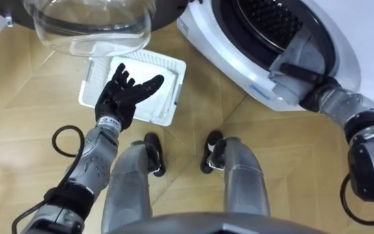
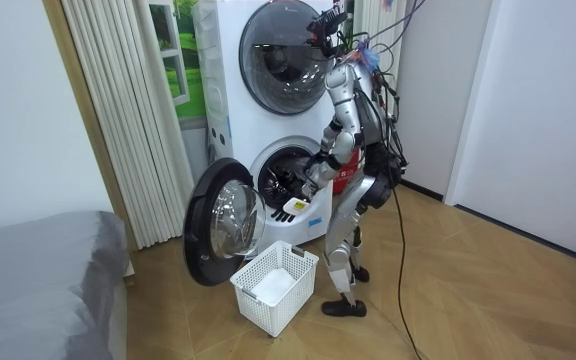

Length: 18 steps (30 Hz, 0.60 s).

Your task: Put towel into washing machine

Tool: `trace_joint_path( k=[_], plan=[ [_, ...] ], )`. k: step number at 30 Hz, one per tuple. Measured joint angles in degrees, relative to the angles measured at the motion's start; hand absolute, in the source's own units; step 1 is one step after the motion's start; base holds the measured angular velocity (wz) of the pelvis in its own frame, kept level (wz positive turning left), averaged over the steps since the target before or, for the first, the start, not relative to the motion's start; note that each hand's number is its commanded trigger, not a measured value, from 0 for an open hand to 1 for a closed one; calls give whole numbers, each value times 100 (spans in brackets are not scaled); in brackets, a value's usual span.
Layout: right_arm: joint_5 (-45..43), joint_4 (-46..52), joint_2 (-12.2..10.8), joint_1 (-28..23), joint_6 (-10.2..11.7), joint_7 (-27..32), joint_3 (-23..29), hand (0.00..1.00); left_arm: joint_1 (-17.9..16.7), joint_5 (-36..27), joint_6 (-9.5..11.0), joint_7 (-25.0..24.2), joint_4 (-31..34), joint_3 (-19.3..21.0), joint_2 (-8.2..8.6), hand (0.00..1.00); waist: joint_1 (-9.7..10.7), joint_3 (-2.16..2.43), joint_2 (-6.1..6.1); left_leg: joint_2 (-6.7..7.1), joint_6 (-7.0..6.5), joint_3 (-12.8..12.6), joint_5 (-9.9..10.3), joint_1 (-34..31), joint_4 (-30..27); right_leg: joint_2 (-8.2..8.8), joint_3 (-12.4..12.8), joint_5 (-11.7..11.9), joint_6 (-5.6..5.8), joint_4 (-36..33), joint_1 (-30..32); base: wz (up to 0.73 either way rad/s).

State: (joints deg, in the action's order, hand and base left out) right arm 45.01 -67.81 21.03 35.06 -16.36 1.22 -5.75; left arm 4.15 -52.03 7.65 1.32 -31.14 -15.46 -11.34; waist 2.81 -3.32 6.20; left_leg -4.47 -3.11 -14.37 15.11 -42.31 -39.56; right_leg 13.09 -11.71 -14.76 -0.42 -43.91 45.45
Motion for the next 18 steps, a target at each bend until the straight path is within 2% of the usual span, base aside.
trace_joint_path(
  k=[4, 7, 11, 18],
  plan=[
    [27, 177, 7, 13, -9, -100, -30, 0, 4, -28, 49, -85, -6, 6, -11, 0, -3, -37, 66, -2, -2, -80, 1, -11, -21, 6, 75, 1, -5, -78, 97, -7],
    [253, 595, 9, 16, -264, 39, -30, 0, -20, -31, 51, -83, 9, 152, -3, 0, 41, -56, 100, -9, -2, -113, 1, -16, -12, 7, 98, 31, -38, -80, 145, -12],
    [550, 553, 9, 48, -269, 76, -30, 0, 31, -20, 128, -84, 7, 238, 49, 0, 33, -60, 96, -12, -3, -122, -2, -17, -29, 4, 104, 39, -43, -96, 149, -1],
    [647, 546, 52, 55, -269, -19, 24, 0, 30, -17, 85, -73, -31, 249, 40, 0, 33, -62, 98, -15, -26, -128, 14, -123, -132, 28, 122, 30, -41, -190, 258, 0]
  ],
)
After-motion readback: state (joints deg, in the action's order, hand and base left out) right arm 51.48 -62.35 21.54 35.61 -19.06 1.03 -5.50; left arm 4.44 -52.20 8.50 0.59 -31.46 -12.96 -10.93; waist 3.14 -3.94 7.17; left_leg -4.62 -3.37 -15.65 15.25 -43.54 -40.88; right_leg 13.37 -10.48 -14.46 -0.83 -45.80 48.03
